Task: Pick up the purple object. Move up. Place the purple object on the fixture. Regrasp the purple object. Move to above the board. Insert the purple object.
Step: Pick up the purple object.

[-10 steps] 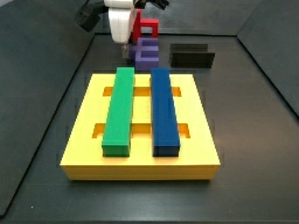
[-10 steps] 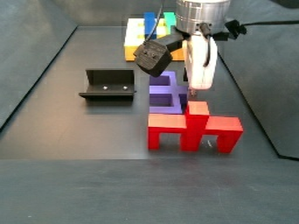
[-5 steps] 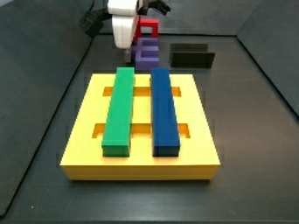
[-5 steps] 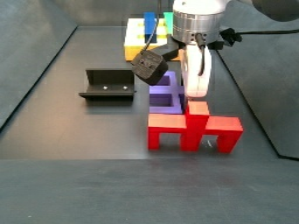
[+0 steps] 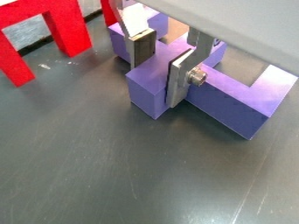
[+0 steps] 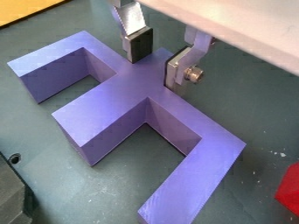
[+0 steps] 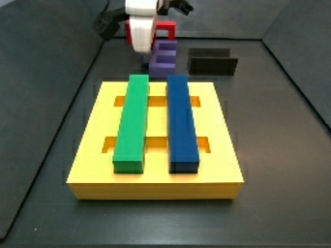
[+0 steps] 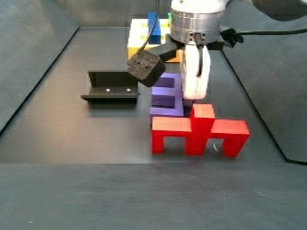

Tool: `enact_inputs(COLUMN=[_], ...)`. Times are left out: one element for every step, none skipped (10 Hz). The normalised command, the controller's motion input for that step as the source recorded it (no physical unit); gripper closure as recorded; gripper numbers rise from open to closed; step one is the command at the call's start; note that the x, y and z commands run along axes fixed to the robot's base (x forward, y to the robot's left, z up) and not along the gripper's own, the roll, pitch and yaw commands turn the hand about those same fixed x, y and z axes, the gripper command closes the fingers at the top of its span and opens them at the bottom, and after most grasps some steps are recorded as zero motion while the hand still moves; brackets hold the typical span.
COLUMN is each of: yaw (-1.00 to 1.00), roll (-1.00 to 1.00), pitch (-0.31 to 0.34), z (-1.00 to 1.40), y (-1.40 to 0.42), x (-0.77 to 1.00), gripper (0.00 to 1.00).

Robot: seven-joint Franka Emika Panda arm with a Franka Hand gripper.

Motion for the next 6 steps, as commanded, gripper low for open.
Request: enact_inputs(yaw=[0.00, 0.00, 0.00, 0.00, 0.00, 0.00], roll=[0.00, 0.00, 0.00, 0.00, 0.00, 0.00], pitch=[0.000, 0.000, 0.000, 0.000, 0.000, 0.000], z=[0.00, 0.00, 0.00, 0.00, 0.00, 0.00], y=[0.00, 0.00, 0.00, 0.00, 0.00, 0.00], x=[0.00, 0.00, 0.00, 0.00, 0.00, 0.00], gripper=[1.00, 1.00, 1.00, 1.00, 1.00, 1.00])
